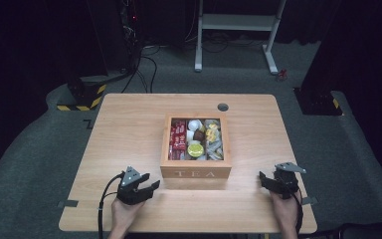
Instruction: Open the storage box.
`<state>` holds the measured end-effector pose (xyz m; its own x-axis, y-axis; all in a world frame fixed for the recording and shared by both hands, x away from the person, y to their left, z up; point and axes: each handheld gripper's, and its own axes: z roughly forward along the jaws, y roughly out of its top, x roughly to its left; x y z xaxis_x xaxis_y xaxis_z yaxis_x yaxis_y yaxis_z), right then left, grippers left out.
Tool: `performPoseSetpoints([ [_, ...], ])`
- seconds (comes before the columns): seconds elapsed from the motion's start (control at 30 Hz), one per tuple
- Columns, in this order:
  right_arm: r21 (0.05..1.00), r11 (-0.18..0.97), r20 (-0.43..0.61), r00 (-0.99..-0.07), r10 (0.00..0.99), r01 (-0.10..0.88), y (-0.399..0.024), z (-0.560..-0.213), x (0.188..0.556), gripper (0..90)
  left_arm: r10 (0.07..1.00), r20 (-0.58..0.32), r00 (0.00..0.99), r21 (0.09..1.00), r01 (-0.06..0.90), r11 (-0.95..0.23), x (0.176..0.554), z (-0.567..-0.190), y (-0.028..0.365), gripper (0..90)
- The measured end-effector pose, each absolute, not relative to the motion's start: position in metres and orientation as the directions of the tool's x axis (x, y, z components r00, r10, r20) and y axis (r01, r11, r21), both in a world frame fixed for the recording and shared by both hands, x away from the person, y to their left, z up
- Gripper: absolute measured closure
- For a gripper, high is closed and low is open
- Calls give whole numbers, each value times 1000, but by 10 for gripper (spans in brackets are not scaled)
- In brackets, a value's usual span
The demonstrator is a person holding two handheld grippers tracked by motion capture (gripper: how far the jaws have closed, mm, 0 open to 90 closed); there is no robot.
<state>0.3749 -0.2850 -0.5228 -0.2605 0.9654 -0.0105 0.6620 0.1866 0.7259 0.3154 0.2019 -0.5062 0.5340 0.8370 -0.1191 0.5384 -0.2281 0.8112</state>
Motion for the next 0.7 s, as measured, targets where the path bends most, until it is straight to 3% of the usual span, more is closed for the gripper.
performPoseSetpoints([
  [0.7, 727, 191, -12, -266, 964, 660, -285, -523, 375, 301, 778, -119, 616, 813, 510, -280, 325, -507, 156, 735],
])
